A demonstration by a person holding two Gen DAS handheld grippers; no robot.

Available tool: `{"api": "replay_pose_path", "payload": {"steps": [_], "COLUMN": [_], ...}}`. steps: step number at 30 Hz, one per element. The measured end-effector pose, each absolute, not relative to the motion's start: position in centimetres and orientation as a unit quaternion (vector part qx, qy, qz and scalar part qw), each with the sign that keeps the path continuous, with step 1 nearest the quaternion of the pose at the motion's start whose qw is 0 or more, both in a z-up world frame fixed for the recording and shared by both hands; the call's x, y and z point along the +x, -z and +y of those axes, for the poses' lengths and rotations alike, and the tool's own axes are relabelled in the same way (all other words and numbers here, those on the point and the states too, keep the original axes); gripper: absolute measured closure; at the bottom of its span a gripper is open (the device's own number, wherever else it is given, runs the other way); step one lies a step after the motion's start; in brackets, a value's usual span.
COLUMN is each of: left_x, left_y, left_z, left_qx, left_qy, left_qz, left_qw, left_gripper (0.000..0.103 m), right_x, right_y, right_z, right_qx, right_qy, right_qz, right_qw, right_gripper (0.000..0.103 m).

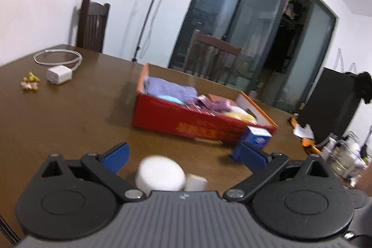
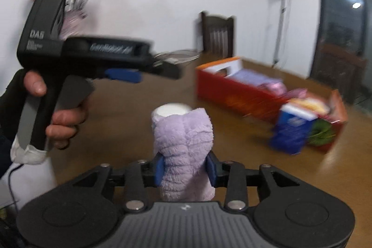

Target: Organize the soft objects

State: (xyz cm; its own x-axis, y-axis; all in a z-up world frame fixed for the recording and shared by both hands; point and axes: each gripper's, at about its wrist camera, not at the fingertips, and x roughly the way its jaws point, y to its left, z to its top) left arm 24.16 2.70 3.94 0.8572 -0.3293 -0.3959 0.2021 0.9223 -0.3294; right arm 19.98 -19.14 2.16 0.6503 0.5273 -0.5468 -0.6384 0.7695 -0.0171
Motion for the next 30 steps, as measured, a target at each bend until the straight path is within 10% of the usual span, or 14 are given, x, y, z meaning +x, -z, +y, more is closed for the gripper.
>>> {"api": "replay_pose_path", "payload": {"steps": [5, 13, 30], "left_x": [22.5, 21.9, 23.4], "left_y": [-2.5, -0.1, 0.1], "left_z": [2.6, 3.1, 2.3], "left_qx": [-0.151, -0.164, -0.171], "left_qy": [0.164, 0.189, 0.214], "left_qz": [0.255, 0.31, 0.35], "left_qw": [0.941, 0.917, 0.896], "left_gripper": [0.006, 0.058, 0.051], "right_x": [19.0, 18.3, 19.2], "right_y": [-1.9, -3.6, -0.9], "right_z": [-18.0, -22.5, -21.9], "right_qx": [-0.103, 0.029, 0.033], "right_qy": [-0.315, -0.273, -0.194], "right_qz": [0.27, 0.271, 0.314], "right_qw": [0.904, 0.923, 0.929], "right_gripper": [0.049, 0.041, 0.051]}}
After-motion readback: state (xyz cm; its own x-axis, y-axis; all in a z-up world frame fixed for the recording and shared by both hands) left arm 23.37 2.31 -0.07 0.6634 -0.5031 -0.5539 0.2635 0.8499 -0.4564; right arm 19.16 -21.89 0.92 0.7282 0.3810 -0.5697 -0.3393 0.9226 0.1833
